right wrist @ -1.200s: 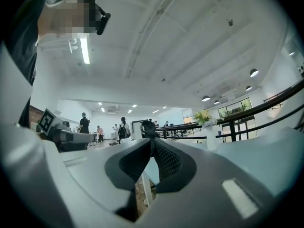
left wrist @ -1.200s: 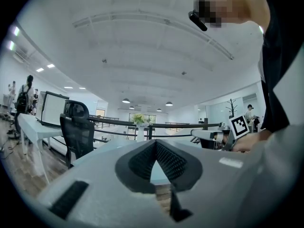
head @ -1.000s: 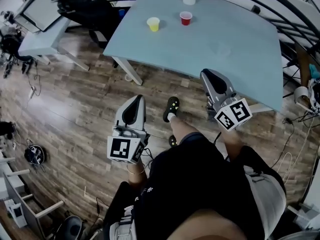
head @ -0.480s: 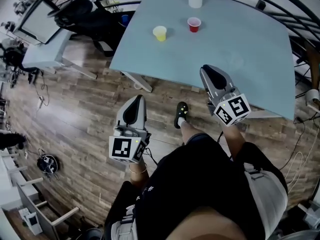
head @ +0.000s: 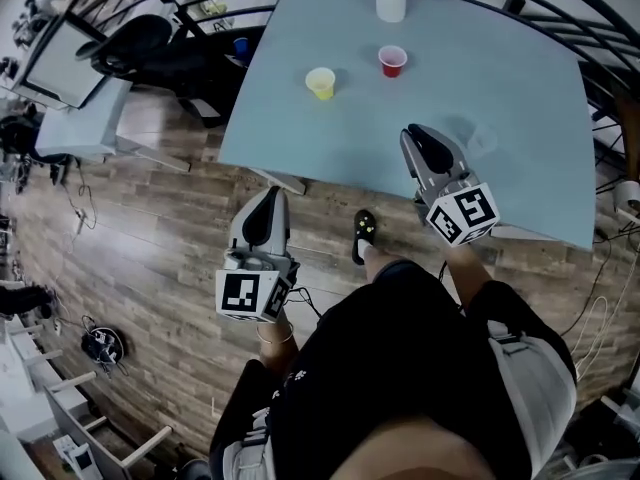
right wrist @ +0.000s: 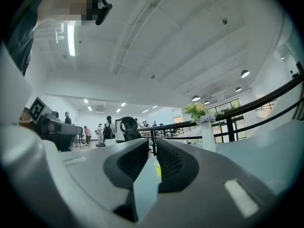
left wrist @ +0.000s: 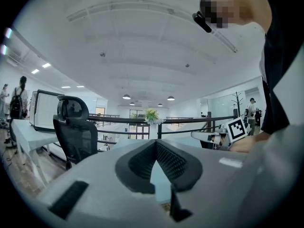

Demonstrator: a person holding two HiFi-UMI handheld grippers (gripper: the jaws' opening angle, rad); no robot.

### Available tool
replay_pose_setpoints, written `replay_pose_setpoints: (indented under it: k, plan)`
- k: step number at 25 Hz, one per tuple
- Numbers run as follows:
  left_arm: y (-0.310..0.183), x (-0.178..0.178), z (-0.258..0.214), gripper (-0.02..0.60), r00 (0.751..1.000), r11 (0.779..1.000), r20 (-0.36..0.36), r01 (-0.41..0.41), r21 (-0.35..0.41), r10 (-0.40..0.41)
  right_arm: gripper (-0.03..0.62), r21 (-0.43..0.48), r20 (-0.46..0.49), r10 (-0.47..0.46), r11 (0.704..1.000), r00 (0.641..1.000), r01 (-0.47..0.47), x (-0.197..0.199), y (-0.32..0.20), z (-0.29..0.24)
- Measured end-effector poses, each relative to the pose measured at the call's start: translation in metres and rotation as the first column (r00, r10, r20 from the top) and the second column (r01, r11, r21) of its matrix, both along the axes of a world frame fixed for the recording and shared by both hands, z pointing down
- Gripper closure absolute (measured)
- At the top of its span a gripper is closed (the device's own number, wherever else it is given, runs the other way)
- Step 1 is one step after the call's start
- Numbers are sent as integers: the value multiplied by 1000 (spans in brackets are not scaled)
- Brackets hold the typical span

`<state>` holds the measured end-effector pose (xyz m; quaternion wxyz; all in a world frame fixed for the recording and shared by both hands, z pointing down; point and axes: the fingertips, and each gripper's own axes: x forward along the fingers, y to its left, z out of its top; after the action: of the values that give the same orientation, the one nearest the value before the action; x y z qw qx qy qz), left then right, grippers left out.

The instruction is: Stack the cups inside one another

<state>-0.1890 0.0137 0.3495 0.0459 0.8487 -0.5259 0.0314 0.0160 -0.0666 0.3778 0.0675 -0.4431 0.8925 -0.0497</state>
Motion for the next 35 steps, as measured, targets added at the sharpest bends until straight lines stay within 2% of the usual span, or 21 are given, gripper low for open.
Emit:
replay_pose_setpoints:
  k: [9,16,23,35]
  plan:
    - [-63,-8,3,589,999,999,34,-32,-17,32,533,-24,-1,54,998,999,-54,0,-62,7]
    - [-116,-5,1,589,998,998,31,-55,-22,56,514,-55,1,113,992,994,-112,7,-111,20]
    - [-155,-9,13,589,998,997,8,-62,-48,62,497,-77,-40,168,982,985,-171,14,-150,35]
    - [-201,-5,13,589,995,993,44,-86,-84,90,421,-131,-118,239,958,964,-254,26,-204,66]
